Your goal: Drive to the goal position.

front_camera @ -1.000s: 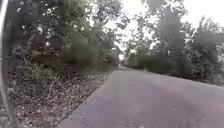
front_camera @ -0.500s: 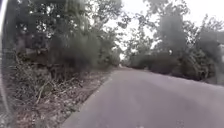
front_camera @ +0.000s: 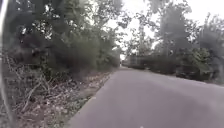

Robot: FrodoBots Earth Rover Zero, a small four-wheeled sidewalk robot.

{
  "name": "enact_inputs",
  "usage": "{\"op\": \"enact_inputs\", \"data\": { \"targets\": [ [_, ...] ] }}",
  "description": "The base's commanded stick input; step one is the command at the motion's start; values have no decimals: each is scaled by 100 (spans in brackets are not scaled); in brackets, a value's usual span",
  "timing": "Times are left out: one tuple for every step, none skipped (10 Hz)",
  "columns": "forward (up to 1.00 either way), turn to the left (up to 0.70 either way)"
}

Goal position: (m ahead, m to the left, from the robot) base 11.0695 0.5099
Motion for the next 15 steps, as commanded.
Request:
{"op": "enact_inputs", "data": {
  "targets": [
    [70,-2],
    [70,-2],
    [70,-8],
    [70,-28],
    [70,-32],
    [70,-19],
    [70,-6],
    [70,0],
    [70,1],
    [70,1],
    [70,1],
    [70,1],
    [70,1],
    [70,1],
    [70,1]
  ]
}}
